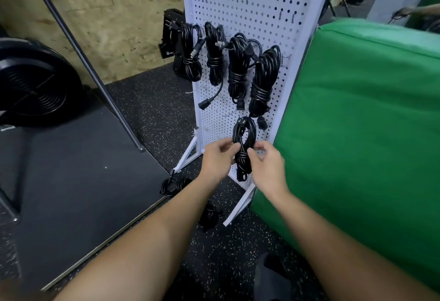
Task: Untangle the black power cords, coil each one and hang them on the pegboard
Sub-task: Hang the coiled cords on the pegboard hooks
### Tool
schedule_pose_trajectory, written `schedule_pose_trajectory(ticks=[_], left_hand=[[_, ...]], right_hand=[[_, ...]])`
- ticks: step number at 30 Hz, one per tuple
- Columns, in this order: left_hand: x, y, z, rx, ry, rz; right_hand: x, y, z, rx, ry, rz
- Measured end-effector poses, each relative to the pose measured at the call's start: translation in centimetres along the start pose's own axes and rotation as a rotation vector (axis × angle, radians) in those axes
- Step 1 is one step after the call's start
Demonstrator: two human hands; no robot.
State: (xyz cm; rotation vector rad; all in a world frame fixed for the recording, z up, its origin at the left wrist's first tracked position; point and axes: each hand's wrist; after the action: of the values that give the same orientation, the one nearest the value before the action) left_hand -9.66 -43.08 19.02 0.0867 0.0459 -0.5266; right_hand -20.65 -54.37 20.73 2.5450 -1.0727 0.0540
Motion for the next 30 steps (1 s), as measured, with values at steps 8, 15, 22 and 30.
schedule_pose_trajectory(ticks=[8, 15, 22, 30], left_hand=[[3.0, -1.7, -0.4, 0.005, 0.011, -0.082], [3.4, -0.2, -3.8, 0.084, 0.085, -0.03], [-0.9, 7.5, -14.2, 0.245, 0.29, 0.096], [-4.4, 11.1, -24.1, 0.373, 0.546, 0.169]], right_hand=[[-0.2, 0.2, 1.9, -0.116, -0.033, -0.083], [-2.6, -0.7, 4.1, -0.16, 0.025, -0.029], [-3.8, -6.2, 8.7, -0.162, -0.16, -0.415], [-4.0, -13.4, 15.8, -0.373, -0.302, -0.722]])
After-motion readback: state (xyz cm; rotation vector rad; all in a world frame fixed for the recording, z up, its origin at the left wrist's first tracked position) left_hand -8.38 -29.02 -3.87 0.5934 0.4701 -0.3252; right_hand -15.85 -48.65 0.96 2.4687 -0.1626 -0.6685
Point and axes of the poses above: each hand's wrist, its own x-axis towards the middle knuckle, its own y-axis out of the back of the hand, z = x × y, and after that the axes turned 7 degrees about x, right-handed
